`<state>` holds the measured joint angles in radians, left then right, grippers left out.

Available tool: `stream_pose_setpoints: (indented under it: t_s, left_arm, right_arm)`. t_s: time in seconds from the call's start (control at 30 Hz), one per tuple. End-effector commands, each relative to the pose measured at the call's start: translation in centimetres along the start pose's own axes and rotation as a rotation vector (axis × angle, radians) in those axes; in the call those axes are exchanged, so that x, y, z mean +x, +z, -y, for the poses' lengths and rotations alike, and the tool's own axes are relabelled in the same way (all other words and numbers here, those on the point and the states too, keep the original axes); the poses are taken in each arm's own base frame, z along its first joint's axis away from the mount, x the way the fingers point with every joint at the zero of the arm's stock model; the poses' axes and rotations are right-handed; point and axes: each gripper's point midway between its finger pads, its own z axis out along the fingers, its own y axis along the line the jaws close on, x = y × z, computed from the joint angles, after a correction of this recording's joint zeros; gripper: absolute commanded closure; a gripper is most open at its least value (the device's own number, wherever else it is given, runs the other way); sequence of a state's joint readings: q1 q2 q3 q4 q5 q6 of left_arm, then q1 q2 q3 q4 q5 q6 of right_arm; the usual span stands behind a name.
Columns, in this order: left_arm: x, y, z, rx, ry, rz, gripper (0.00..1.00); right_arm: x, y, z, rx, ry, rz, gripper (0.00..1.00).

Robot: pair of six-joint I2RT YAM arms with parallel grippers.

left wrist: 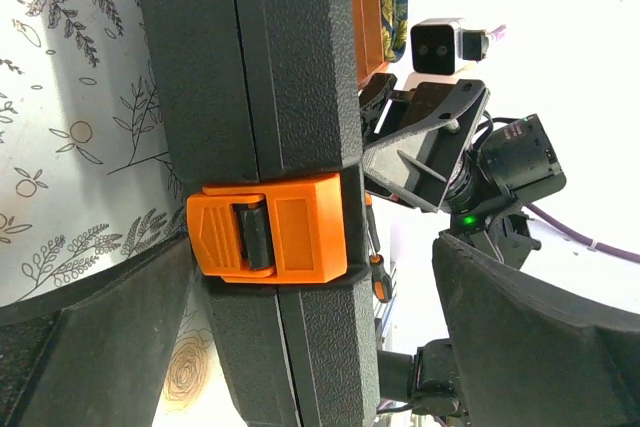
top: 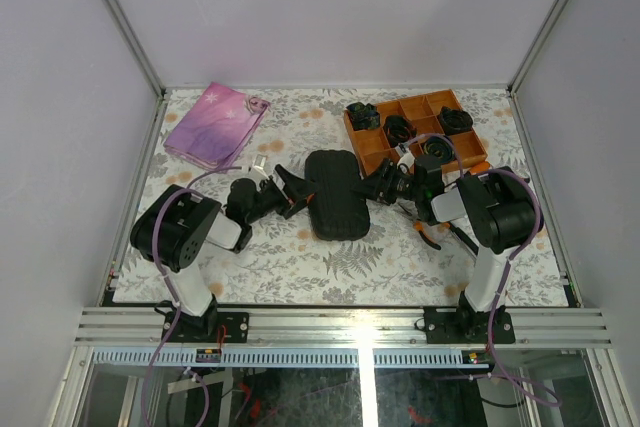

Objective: Sort the tools into containers
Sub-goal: Open the storage box at the center of the board.

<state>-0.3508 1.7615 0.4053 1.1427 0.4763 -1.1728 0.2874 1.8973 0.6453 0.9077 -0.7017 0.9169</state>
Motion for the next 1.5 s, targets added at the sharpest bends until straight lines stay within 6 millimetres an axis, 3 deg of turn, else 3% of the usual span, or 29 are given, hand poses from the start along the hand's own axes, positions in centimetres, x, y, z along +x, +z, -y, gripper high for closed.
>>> stream_pose_setpoints:
  t_s: [0.0,0.33,0.77,1.1,1.47]
  left_arm:
    - [-0.7,0.7,1.3,0.061,0.036,0.018,0.00]
    - [-0.8,1.0,0.5,0.006,0.064,0.018,0.22]
    - [-0.5,1.2,-1.5,-0.147,0.120,0.005,0.32]
    - [-0.5,1.2,-1.8,-0.156,0.116,0.008,0.46]
    - [-0.9,0.9,-1.8,-0.233,0.172,0.009,0.53]
  right_arm:
    - [3.5,-0.8,5.4,0.189,0.105,-0.069,0.53]
    - [3.4,-0.7,5.5,0.193,0.099,-0.070,0.54]
    - [3.5,-1.0,5.8,0.220,0.084,-0.076,0.54]
    - [3.6,-1.1,6.0,0.229,0.081,-0.077,0.54]
    - [3.3,-1.3,6.3,0.267,0.072,-0.069,0.55]
